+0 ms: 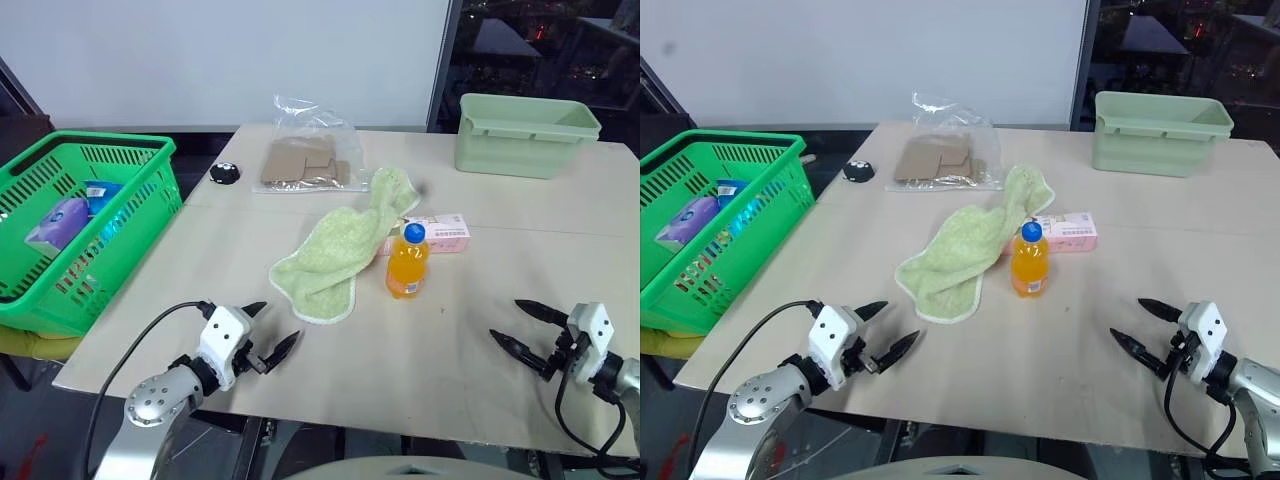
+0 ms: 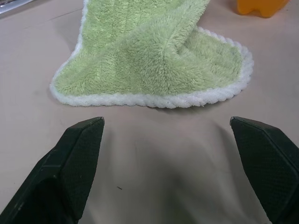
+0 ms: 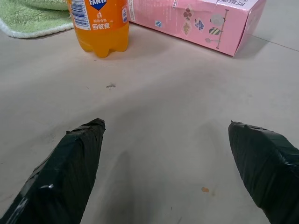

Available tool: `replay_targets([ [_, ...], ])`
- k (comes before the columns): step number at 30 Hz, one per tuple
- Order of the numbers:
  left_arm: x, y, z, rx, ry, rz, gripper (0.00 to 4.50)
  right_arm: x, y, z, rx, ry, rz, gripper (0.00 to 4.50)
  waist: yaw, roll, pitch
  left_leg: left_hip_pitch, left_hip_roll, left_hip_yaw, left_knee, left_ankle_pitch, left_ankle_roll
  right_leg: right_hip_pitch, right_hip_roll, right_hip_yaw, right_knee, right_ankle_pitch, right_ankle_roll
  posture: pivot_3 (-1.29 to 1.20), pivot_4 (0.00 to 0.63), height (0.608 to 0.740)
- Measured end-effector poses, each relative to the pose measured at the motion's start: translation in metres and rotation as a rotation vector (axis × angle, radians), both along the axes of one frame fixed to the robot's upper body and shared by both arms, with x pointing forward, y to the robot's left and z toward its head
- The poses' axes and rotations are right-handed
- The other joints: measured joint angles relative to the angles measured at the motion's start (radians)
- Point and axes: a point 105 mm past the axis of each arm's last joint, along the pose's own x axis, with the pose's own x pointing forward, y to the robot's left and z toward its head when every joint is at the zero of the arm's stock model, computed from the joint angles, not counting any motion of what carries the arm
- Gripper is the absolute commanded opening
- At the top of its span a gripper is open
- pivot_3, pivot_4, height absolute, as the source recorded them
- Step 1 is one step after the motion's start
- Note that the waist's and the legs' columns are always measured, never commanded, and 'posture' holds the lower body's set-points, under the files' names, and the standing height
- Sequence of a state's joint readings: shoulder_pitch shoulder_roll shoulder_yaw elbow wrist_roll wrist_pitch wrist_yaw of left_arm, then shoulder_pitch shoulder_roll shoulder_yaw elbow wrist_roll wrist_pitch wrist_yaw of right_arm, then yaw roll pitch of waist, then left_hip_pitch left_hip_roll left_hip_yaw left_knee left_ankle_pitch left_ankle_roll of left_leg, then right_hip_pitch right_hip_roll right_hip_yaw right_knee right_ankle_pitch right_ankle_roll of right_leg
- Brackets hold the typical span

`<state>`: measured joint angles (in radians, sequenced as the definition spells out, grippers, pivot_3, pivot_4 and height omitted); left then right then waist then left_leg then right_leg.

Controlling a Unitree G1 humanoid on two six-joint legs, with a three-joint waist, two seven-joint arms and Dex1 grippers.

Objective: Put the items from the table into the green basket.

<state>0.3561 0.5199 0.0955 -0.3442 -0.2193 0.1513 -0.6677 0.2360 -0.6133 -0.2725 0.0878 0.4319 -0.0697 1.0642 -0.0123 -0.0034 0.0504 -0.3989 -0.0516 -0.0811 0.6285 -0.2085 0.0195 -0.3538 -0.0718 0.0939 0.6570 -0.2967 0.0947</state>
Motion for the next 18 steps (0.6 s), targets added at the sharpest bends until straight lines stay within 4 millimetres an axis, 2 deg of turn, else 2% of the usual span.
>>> replay_targets([
  [18, -0.0004, -0.0014, -0.0008, -0.005, 0.003, -0.002, 4.48, 0.0015, 0.0005, 0.0015, 0.0, -0.006, 0.002, 4.5, 0.0, 0.0, 0.002, 0.0, 0.0, 0.0, 0.0, 0.0, 0.0, 0.0, 0.0, 0.0, 0.0, 0.0, 0.0, -0.04, 0.021, 0.74],
])
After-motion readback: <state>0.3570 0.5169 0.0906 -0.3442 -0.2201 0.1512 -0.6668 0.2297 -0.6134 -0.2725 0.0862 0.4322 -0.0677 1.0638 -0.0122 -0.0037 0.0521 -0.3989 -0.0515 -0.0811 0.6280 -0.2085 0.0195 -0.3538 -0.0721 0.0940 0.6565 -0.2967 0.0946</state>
